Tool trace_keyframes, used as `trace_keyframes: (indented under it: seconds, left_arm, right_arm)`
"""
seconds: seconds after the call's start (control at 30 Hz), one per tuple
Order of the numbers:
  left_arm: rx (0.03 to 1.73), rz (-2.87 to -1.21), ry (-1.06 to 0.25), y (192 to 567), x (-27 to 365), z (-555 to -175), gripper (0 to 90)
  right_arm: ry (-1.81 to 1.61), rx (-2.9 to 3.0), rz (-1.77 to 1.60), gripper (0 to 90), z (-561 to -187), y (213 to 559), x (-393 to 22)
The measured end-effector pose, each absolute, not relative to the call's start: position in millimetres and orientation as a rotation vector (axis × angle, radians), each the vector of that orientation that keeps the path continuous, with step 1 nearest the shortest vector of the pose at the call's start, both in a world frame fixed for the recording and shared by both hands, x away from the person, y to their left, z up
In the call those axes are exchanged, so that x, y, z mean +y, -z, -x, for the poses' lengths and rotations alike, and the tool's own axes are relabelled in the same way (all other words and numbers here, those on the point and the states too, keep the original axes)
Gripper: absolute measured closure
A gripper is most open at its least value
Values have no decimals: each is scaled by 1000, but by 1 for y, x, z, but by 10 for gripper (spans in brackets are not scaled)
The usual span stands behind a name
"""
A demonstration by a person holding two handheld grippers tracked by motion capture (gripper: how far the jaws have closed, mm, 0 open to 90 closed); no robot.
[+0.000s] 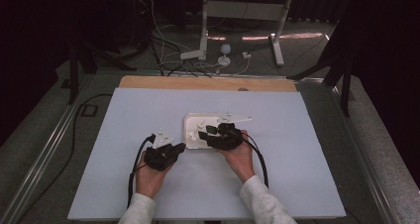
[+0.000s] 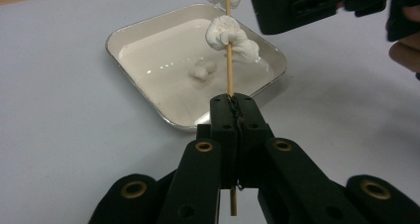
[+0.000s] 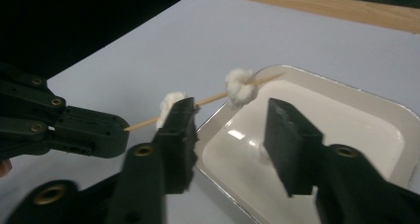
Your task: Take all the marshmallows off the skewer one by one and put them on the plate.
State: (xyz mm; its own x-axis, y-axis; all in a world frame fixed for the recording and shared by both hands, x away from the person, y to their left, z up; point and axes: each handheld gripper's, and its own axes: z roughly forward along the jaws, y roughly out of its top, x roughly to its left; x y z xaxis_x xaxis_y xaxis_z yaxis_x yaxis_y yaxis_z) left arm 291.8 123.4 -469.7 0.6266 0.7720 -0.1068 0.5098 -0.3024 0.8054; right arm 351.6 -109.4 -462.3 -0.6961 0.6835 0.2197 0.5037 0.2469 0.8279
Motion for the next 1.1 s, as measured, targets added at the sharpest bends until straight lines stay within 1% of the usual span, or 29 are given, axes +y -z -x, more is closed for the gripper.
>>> trace_keyframes:
  seconds: [0.03,0.07,0.27,0.57,0.73,1.1]
  left_arm:
    - [1007,-1976,-381,470,124,-292,897]
    - [1004,-1974,-378,469,124,-292,897]
    - [985,-1969,-353,470,122,-291,898]
    - [974,-1973,-344,470,119,-290,898]
    - [983,-1970,-347,468,118,-289,898]
    - [1015,-1970,-366,465,118,-289,899]
  right_arm:
    - [-1434,2327,-1123,638,-352,462,-109]
    - [-1441,2318,-1139,677,-352,463,-110]
    - [-1425,2276,-1122,733,-352,461,-109]
    - [-1376,2247,-1106,751,-351,462,-106]
    - [-1287,2215,-1053,787,-348,465,-98]
    - [-1170,2188,-1022,833,-350,471,-89]
